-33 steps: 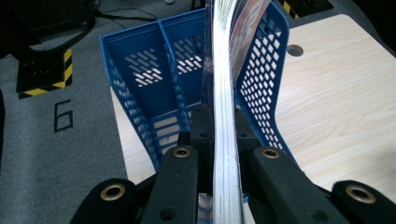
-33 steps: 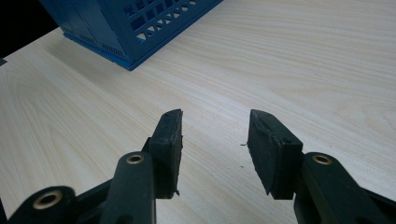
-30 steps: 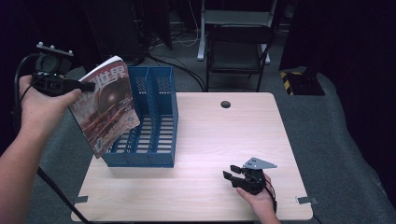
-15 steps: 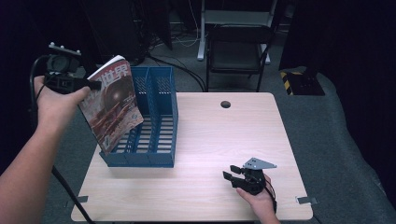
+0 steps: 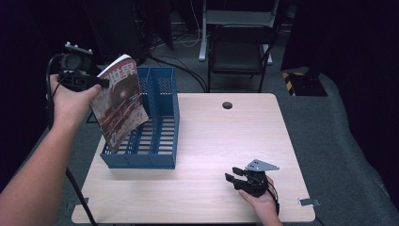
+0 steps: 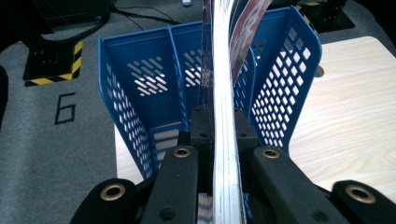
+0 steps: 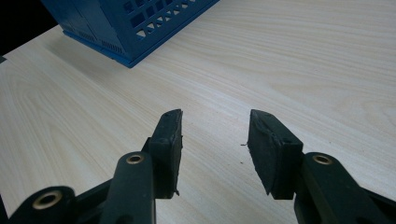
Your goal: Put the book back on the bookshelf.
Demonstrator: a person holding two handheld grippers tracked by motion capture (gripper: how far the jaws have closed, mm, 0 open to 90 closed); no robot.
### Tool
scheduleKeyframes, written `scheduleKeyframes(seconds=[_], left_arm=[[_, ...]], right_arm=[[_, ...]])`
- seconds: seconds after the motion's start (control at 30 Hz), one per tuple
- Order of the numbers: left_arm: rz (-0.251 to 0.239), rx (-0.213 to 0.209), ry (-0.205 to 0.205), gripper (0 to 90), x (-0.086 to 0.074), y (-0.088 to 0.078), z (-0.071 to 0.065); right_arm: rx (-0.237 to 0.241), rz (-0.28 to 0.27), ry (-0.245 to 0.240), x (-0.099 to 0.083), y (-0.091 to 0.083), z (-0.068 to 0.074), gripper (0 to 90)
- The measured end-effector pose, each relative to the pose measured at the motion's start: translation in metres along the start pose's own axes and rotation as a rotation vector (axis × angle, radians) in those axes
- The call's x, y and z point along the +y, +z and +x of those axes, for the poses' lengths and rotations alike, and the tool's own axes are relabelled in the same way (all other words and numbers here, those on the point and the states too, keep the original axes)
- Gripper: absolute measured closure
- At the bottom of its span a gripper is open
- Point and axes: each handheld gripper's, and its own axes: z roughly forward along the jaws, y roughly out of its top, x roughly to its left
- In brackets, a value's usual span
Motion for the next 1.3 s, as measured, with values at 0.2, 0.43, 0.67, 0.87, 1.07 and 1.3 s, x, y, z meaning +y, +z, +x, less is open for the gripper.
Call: scheduleKeyframes(seconds=[0.2, 0.43, 0.67, 0.87, 1.07, 1.3], left_arm=[[-0.002, 0.004, -0.032, 84.1, 0.0, 0.01, -0.001], [-0.029, 0.002, -0.064, 84.1, -0.002, 0.022, -0.002], [-0.032, 0.0, -0.077, 84.1, -0.004, 0.034, -0.006], [-0.023, -0.003, -0.074, 84.1, -0.007, 0.045, -0.011], [-0.028, -0.004, -0.088, 84.1, -0.011, 0.052, -0.013], [-0.015, -0.005, -0.098, 84.1, -0.021, 0.066, -0.014]], right_arm=[[-0.002, -0.001, -0.001, 0.0, -0.001, 0.0, 54.7], [0.0, -0.004, 0.003, -0.001, -0.003, -0.001, 54.7], [-0.007, -0.001, -0.008, -0.001, -0.004, 0.0, 54.7], [-0.012, -0.005, -0.002, -0.001, -0.005, -0.001, 54.7], [-0.009, -0.003, -0.004, -0.002, -0.005, 0.0, 54.7], [-0.013, -0.008, -0.007, -0.002, -0.006, -0.001, 54.7]])
